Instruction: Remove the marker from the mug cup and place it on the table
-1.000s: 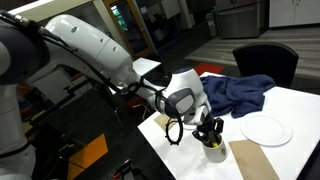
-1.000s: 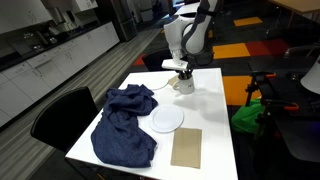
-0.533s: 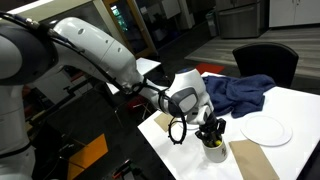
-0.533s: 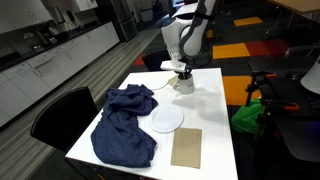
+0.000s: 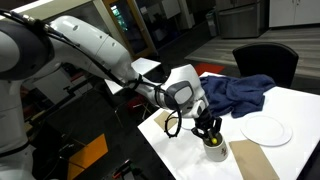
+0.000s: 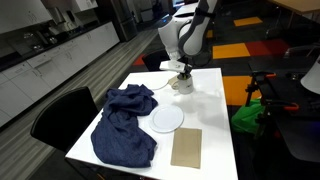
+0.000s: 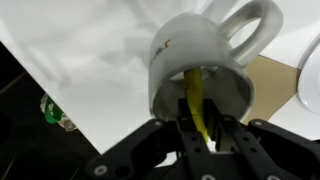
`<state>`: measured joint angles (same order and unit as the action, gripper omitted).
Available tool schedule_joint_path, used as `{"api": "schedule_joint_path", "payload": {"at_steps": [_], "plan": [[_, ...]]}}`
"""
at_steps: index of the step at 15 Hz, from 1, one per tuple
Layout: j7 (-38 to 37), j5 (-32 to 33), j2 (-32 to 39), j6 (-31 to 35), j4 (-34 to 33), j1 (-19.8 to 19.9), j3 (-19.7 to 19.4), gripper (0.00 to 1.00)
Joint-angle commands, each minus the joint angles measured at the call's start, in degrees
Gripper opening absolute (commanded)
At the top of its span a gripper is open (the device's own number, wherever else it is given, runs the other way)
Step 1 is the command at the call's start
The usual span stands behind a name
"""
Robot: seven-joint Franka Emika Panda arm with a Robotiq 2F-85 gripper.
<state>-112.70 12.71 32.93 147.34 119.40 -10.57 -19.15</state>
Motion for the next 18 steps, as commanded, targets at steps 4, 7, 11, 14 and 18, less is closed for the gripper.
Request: {"api": "schedule_joint_path", "payload": {"at_steps": [4, 7, 11, 14, 18], "plan": [[-9.7, 9.6, -12.8, -8.3, 7.4, -5.2, -1.6, 0.05], [-15.2, 16.5, -18.8, -11.3, 9.9, -5.4, -0.1, 0.05], [-19.8, 24.6, -27.2, -14.1, 13.8, -3.4, 5.2, 0.05], [-16.9, 25.8, -32.9, -13.2, 17.8, -1.1, 11.0, 0.05], [-9.7, 21.8, -38.3, -10.1, 22.8, 1.3, 17.1, 0.05]]}}
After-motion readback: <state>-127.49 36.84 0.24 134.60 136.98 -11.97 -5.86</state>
